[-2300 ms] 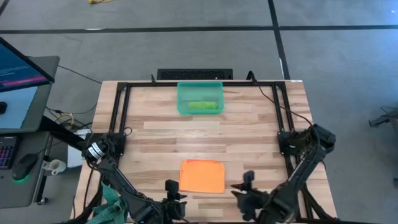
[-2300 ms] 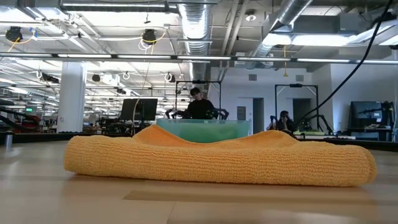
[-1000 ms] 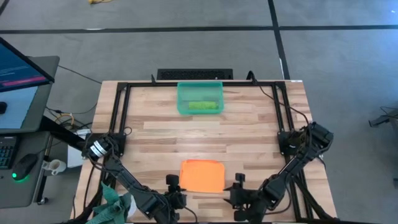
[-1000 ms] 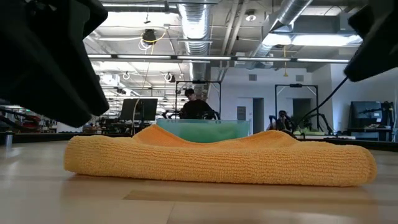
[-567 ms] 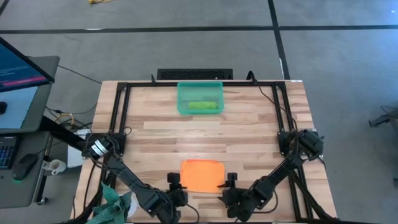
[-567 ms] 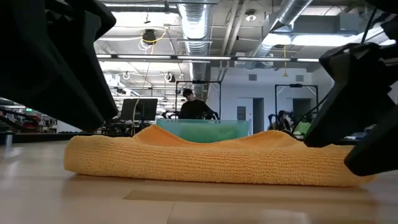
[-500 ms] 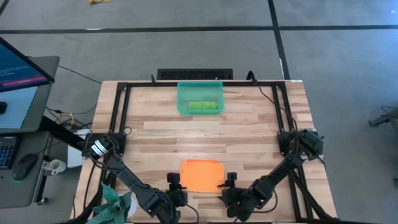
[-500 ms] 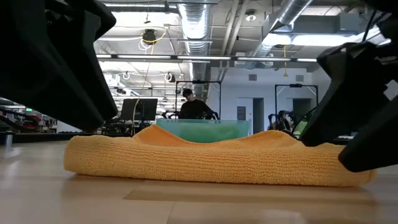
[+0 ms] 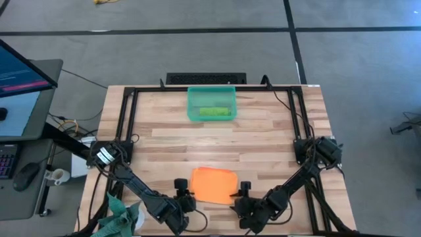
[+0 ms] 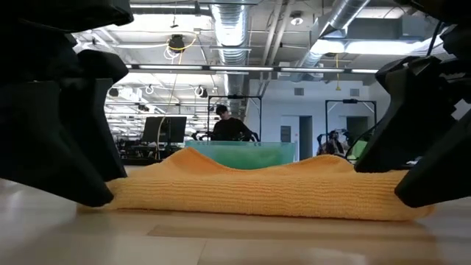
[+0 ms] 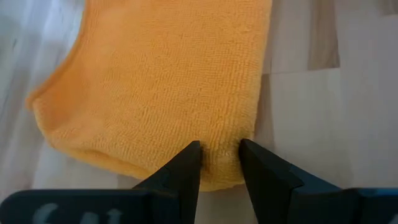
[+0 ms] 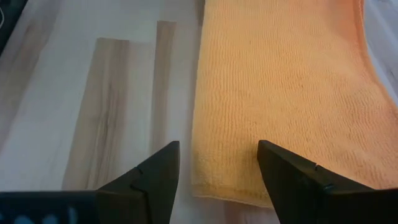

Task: Roll microfiber towels into tight, uniform cylinder then place into a basket
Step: Fold the orange towel

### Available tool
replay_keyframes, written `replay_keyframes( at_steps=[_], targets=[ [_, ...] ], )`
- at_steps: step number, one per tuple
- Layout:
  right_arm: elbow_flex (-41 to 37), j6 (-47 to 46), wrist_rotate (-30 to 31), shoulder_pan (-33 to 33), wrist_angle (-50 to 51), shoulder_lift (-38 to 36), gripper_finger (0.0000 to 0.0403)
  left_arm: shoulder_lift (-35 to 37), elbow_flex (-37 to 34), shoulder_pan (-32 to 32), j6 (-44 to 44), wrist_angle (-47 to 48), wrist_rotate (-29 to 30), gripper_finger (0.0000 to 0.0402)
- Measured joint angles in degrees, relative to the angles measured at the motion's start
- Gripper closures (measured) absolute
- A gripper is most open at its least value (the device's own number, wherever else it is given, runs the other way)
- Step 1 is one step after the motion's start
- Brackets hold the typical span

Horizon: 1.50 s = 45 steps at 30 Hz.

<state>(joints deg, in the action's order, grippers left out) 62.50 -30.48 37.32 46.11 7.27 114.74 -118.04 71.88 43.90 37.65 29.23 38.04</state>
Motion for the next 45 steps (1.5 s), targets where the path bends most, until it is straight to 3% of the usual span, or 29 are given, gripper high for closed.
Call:
replay_keyframes(
  at_steps=[14,18,29,38,45],
  targets=[
    [0.1,-6.7,-4.7,-2.7,0.9,1.5,0.0174,0.1,-0.4,-0.2,1.1,-4.0,-3.8,0.0292],
    [0.2,-6.8,-6.4,-2.5,0.7,1.6,0.0218,0.0,-0.4,-0.2,1.2,-4.0,-4.8,0.0308],
    [0.1,-6.3,-11.8,-1.8,-0.3,1.3,0.0388,-0.4,3.1,-0.2,-1.1,-5.7,-12.3,0.0390],
    [2.2,-6.4,-18.2,-0.1,0.2,0.5,0.0364,-0.5,8.0,0.0,0.5,-5.6,-18.3,0.0390],
    [4.0,-4.2,-19.2,0.5,0.5,0.7,0.0388,-0.4,8.2,0.0,3.6,-1.9,-18.1,0.0392]
  ],
)
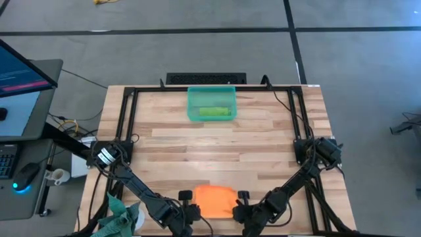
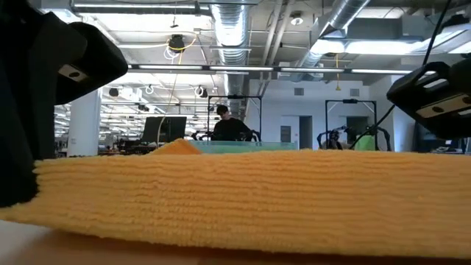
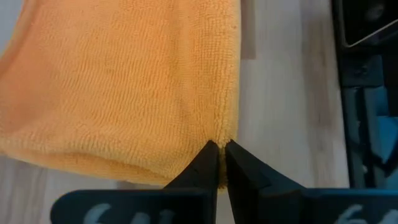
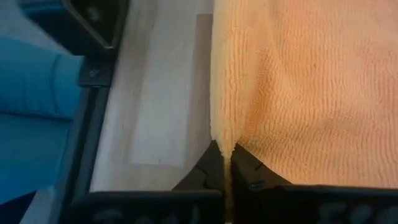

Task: Roll microfiber towels into tight, uniform cylinder then place into a basket
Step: Fold the orange towel

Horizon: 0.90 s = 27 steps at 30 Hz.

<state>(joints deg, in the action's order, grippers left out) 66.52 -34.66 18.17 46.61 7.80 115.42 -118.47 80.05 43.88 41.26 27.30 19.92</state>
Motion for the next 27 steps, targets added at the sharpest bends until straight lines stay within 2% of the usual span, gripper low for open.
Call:
replay_keyframes(
  at_steps=[4,10,21,27],
  targets=[
    [0.0,-0.8,0.1,-0.7,0.5,0.1,0.0392,0.0,0.0,0.0,0.0,0.4,0.9,0.0389],
    [0.0,-1.8,-0.9,-1.3,1.0,0.2,0.0375,0.1,0.0,0.0,0.4,0.4,2.8,0.0376],
    [0.0,-1.8,-0.9,-1.3,0.9,0.2,0.0388,0.2,0.0,0.0,-0.3,0.4,3.3,0.0299],
    [0.1,-1.8,-0.8,-1.3,0.9,0.2,0.0383,0.2,0.0,0.0,-3.9,0.2,4.2,0.0289]
  ],
)
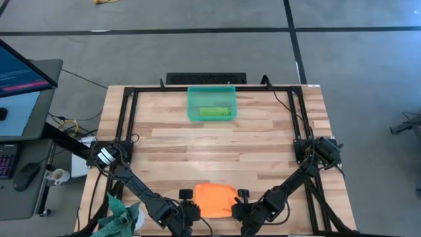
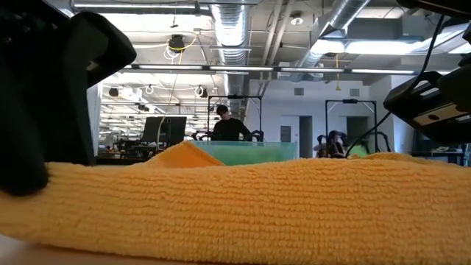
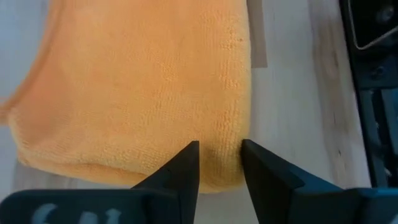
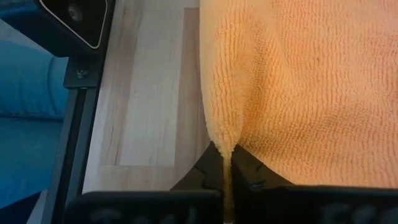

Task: Roll microfiber towels into tight, uniform cylinder then place into a basket
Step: Fold the orange towel

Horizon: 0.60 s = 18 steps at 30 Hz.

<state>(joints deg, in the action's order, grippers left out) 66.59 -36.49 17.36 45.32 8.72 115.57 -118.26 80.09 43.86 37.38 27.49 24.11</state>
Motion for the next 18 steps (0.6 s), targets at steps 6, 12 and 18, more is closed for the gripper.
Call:
replay_keyframes(
  at_steps=[6,12,18],
  targets=[
    [0.0,-0.2,-0.8,0.0,-0.1,0.0,0.0394,0.1,1.4,0.0,-2.8,0.6,3.2,0.0302],
    [0.0,-0.2,-1.0,-0.1,-0.1,0.0,0.0385,0.2,4.8,-0.4,-10.2,-3.9,16.4,0.0315],
    [0.0,-1.1,-1.0,-0.1,-0.2,-0.1,0.0396,-2.2,4.8,-4.2,-14.9,-12.6,15.7,0.0319]
  ],
)
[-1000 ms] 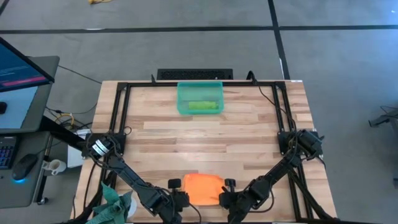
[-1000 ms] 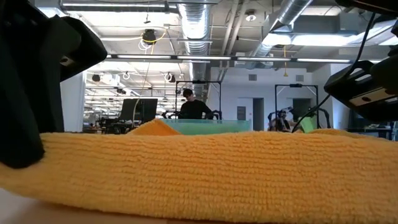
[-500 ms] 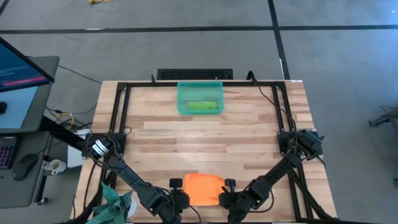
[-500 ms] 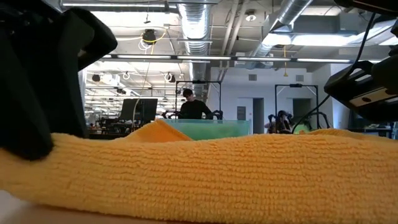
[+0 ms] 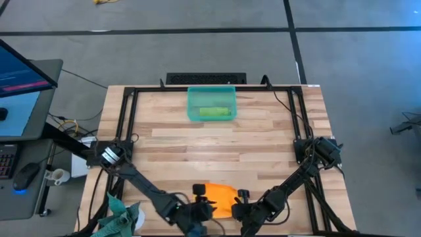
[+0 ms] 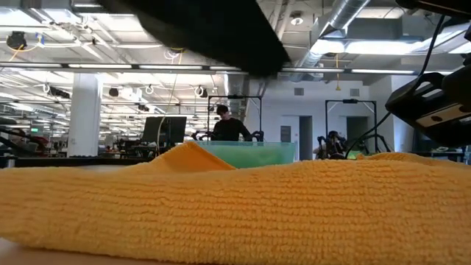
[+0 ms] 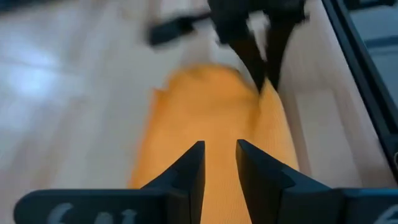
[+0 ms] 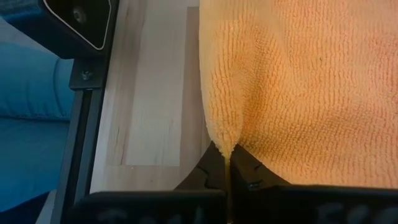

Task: Roll microfiber towels into tight, uniform cylinder then place into a basket
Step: Fold the orange towel

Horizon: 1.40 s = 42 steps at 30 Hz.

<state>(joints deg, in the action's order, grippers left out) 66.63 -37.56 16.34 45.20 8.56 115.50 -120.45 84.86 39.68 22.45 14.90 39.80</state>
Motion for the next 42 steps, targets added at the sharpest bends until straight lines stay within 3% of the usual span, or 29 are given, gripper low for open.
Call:
replay_keyframes(
  at_steps=[4,13,29,33,42],
  targets=[
    [0.0,-1.1,0.0,-0.4,0.2,0.0,0.0393,-4.1,0.0,-2.7,-1.9,-5.0,-9.3,0.0319],
    [0.1,-4.1,0.2,-0.8,0.9,-0.1,0.0397,-6.3,-0.1,-4.0,-1.2,-4.6,-16.4,0.0320],
    [0.0,-14.8,-0.3,-3.3,4.6,-3.1,0.0390,-6.2,0.0,-3.4,3.5,-2.0,-18.6,0.0320],
    [0.0,-19.3,-2.9,-5.3,7.6,-3.2,0.0387,-6.2,0.0,-3.5,3.5,-2.1,-18.2,0.0320],
    [0.1,-19.4,-6.9,-9.8,8.7,-4.0,0.0390,-6.2,0.0,-3.9,2.0,-2.0,-18.3,0.0320]
  ],
)
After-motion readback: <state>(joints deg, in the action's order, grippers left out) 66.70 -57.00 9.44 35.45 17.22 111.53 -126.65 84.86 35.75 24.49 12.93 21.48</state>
